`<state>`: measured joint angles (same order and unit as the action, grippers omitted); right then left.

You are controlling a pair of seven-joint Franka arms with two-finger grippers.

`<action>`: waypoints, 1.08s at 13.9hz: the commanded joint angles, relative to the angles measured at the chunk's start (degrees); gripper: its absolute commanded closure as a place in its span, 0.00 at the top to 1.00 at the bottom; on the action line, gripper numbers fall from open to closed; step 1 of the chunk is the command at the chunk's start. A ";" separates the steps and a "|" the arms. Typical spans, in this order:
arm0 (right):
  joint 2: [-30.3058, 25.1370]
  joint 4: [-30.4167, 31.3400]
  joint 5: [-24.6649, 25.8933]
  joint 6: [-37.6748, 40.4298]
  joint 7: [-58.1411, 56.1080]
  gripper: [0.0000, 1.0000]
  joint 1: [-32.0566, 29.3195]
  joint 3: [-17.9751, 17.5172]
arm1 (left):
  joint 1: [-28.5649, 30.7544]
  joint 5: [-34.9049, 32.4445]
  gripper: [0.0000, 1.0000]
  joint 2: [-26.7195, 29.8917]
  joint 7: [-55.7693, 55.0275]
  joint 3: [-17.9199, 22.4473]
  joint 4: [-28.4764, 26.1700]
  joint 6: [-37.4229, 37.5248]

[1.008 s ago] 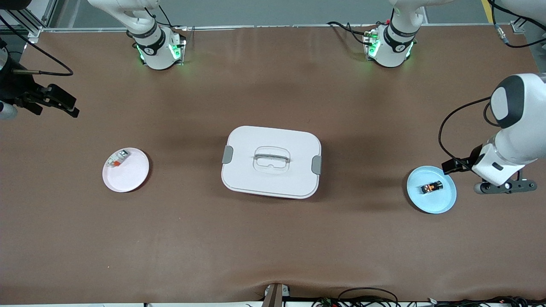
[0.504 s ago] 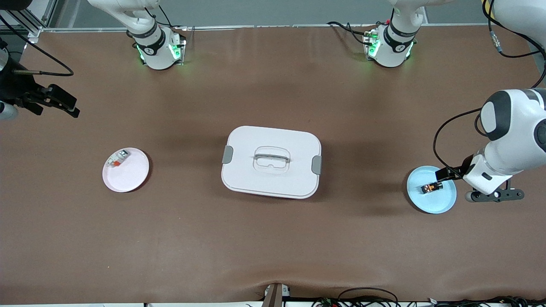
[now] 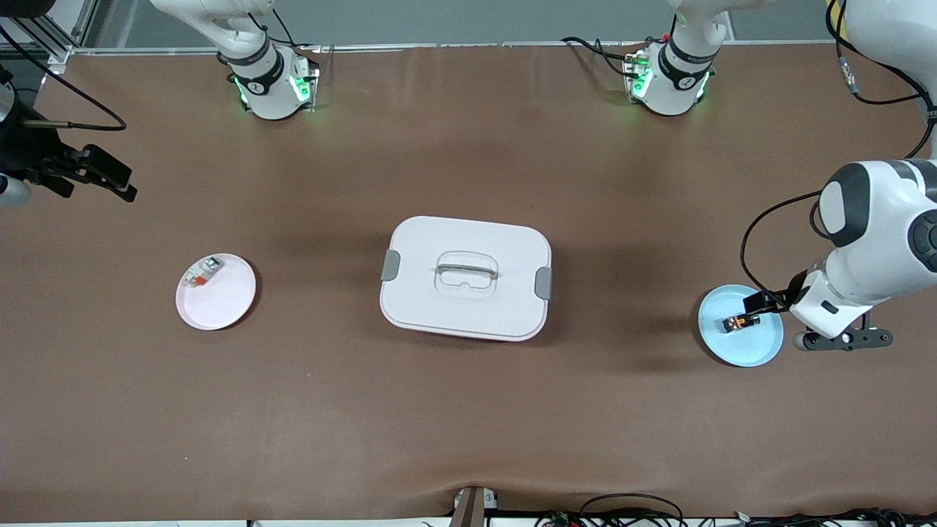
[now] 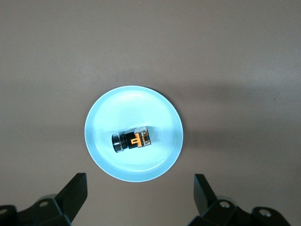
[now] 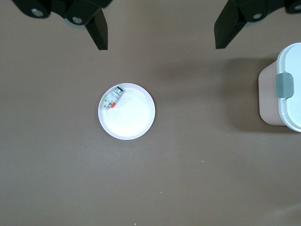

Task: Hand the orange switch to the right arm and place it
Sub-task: 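Close the left gripper on the black-orange switch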

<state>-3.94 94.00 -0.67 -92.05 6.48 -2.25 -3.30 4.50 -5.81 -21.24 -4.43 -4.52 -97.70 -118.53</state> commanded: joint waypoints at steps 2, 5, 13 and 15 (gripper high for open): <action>0.60 -1.28 0.50 0.91 0.73 1.00 -0.30 -0.21 | 0.33 -0.96 1.00 -0.03 0.38 -0.40 0.49 -0.47; 0.60 -1.28 0.50 0.91 0.73 1.00 -0.22 -0.30 | 0.33 -1.05 1.00 -0.91 0.38 -0.40 0.41 -0.47; 0.60 -1.37 0.50 0.91 0.56 1.00 -0.30 -0.21 | 0.42 -0.96 1.00 -1.70 2.05 -0.40 -0.03 -0.56; 0.60 -1.28 0.50 0.91 0.73 1.00 -0.13 -0.30 | 0.33 -0.87 1.00 -2.22 2.05 -0.40 -0.47 -2.22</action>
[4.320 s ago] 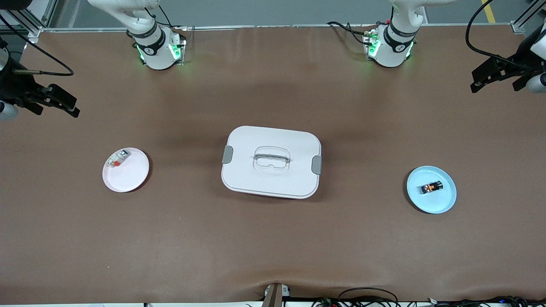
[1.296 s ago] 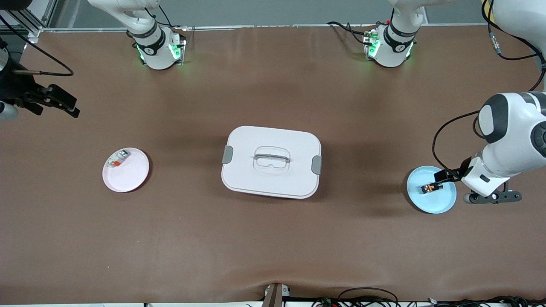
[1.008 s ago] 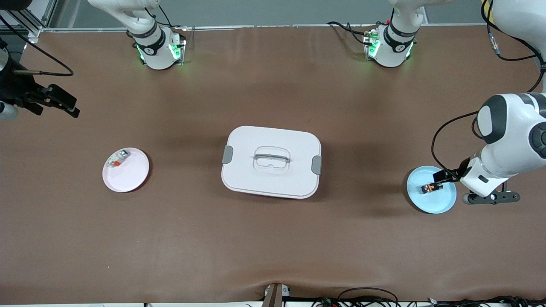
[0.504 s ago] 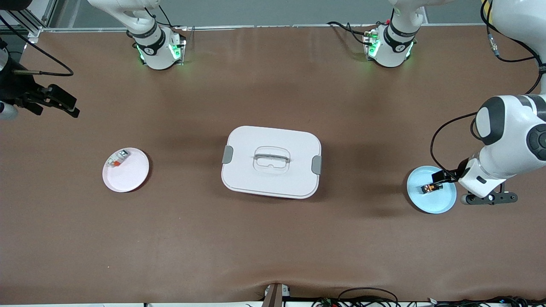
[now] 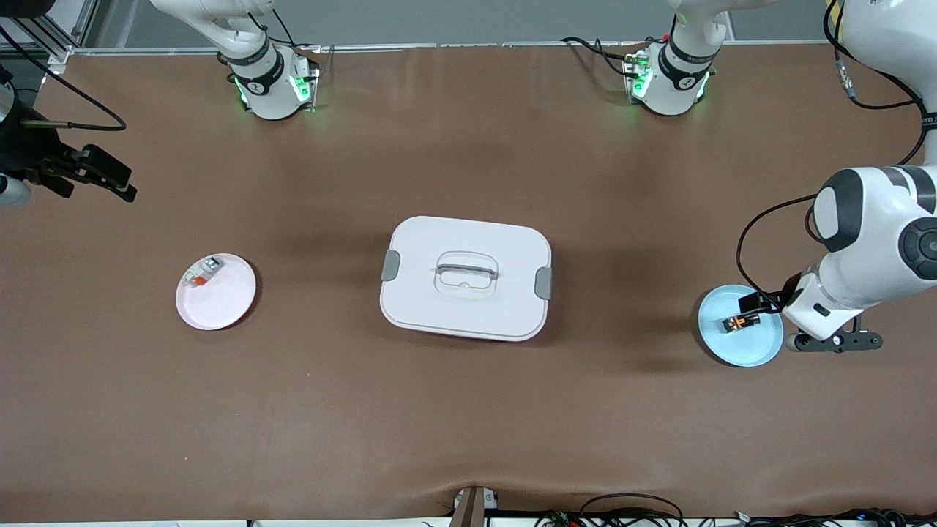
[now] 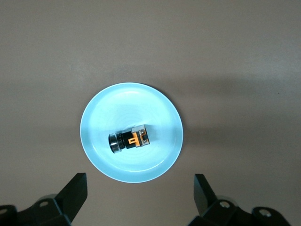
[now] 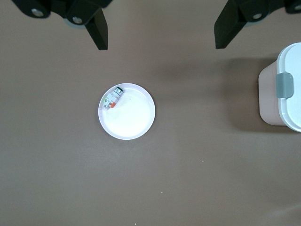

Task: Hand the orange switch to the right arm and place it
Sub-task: 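Close the left gripper on the black-orange switch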

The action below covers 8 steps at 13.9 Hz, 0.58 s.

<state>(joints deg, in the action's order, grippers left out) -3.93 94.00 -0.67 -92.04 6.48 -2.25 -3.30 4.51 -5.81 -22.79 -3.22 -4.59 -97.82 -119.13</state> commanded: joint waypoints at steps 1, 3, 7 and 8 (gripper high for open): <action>0.59 -1.36 0.50 0.90 0.73 1.00 -0.04 -0.31 | 0.32 -0.87 1.00 -0.85 0.85 -0.33 -0.71 -2.67; 0.59 -1.36 0.50 0.81 0.73 1.00 -0.13 -0.31 | 0.41 -1.13 1.00 -1.73 0.85 -0.33 -0.71 -3.47; 0.59 -1.36 0.58 0.81 0.38 1.00 -0.39 -0.22 | 0.50 -1.22 1.00 -2.61 0.93 -0.33 -0.71 -4.79; 0.59 -1.36 0.58 0.81 0.38 1.00 -0.39 -0.22 | 0.59 -1.22 1.00 -2.70 0.93 -0.33 -0.71 -4.96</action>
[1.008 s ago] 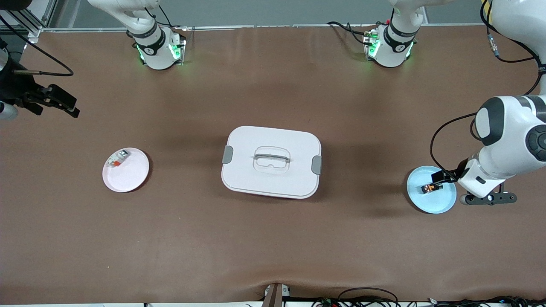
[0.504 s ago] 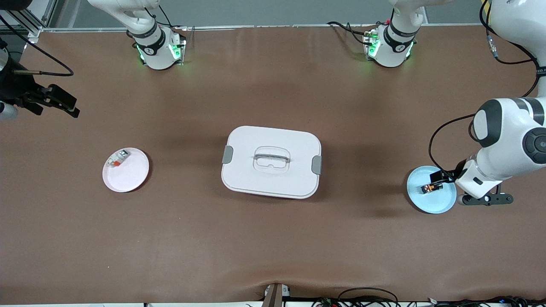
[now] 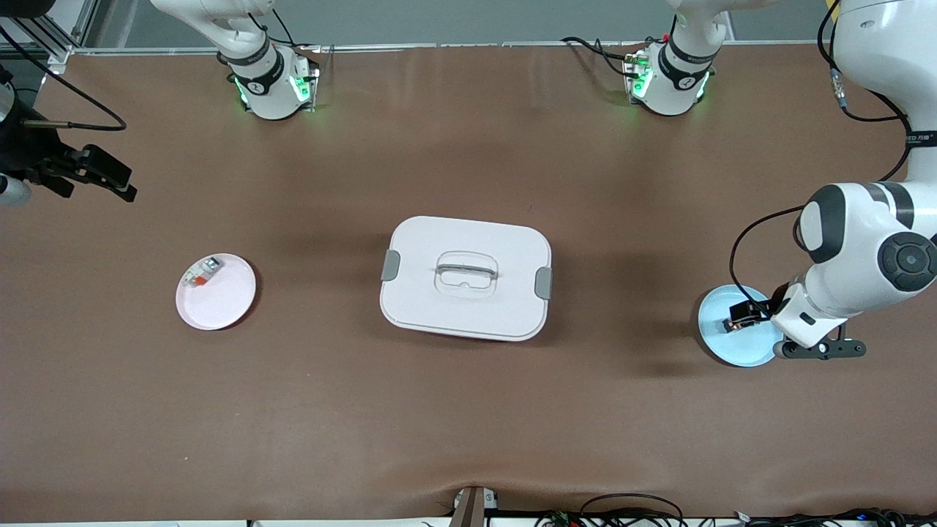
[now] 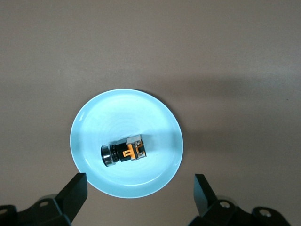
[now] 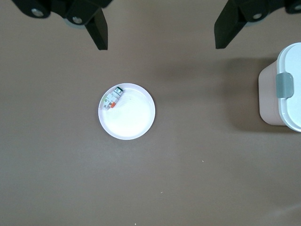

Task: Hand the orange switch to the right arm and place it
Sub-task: 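Close the left gripper on the black-orange switch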

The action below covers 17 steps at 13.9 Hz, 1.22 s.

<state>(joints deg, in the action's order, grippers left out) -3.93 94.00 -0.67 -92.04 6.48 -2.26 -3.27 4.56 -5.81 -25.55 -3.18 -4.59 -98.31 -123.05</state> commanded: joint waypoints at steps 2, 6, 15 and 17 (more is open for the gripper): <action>0.59 -1.36 0.58 0.81 0.47 1.00 -0.38 -0.25 | 0.45 -1.31 1.00 -0.46 0.89 -0.33 -0.22 -1.57; 0.59 -1.36 0.58 0.81 0.29 1.00 -0.55 -0.25 | 0.53 -1.40 1.00 -2.13 1.33 -0.33 -0.22 -3.06; 0.59 -1.54 0.58 0.81 0.29 1.00 -0.55 -0.25 | 5.27 -3.06 1.00 -7.23 1.68 0.02 -3.55 -8.78; 0.59 -1.54 0.58 0.81 0.29 1.00 -0.55 -0.25 | 5.54 -3.07 1.00 -7.32 0.90 0.02 -3.99 -8.87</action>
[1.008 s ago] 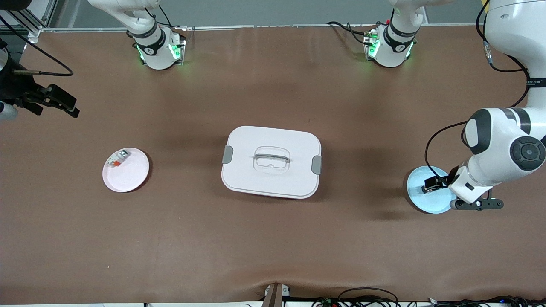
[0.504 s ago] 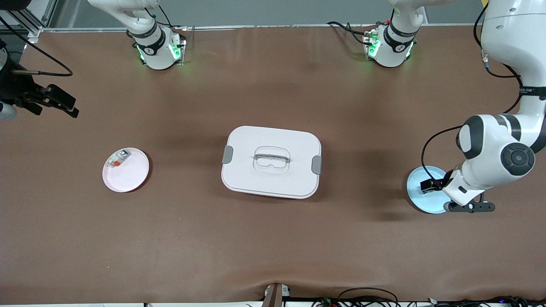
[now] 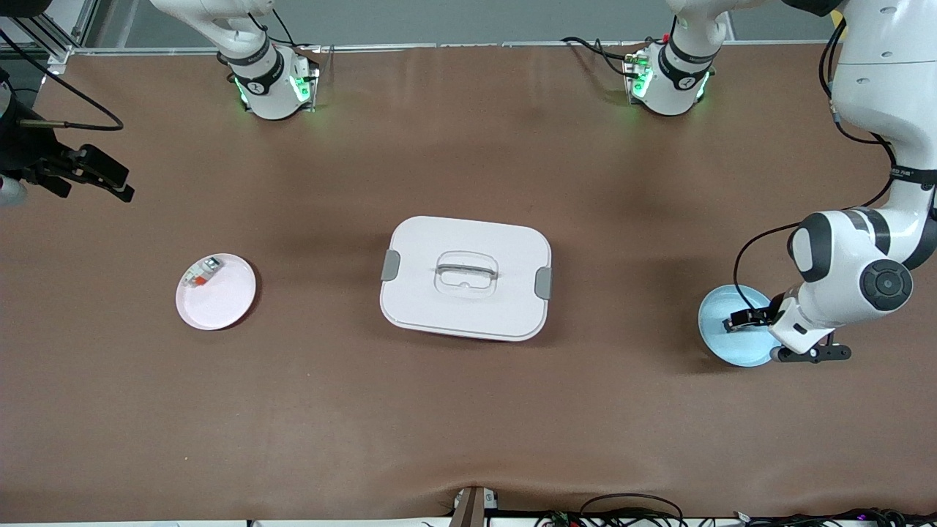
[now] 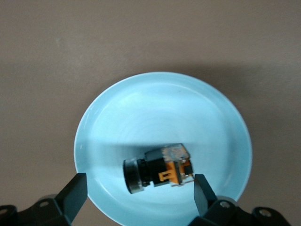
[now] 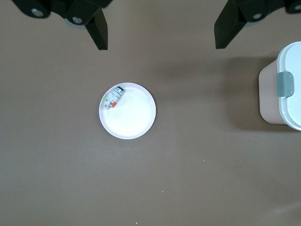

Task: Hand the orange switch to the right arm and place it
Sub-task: 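Close the left gripper on the black-orange switch, then lift the switch with the left gripper while the right gripper rises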

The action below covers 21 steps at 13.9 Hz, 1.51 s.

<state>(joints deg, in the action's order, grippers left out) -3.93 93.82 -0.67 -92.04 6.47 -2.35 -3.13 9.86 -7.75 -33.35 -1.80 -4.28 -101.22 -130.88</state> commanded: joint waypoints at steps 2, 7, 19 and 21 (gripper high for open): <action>0.59 -1.36 0.50 0.81 0.56 1.00 -0.46 -0.39 | 0.25 -0.34 1.00 0.39 -2.15 -0.46 -1.17 -1.13; 0.59 -1.36 0.49 0.81 0.65 1.00 -0.37 -0.39 | -0.63 -0.16 1.00 -0.92 -6.81 -0.73 -1.17 -2.97; 0.59 -1.36 0.49 0.81 0.65 1.00 -0.37 -0.39 | -0.19 -0.25 1.00 -3.91 -8.13 -0.64 -1.35 -5.88; 0.59 -1.36 0.49 0.81 0.65 1.00 -0.37 -0.47 | -0.28 -0.33 0.74 -3.83 -8.22 -0.64 -1.78 -5.79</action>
<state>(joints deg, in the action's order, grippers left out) -3.93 93.73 -0.67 -92.04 6.47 -2.35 -3.13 9.42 -7.74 -37.49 -9.16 -4.86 -102.25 -135.92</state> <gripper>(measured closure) 0.000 0.040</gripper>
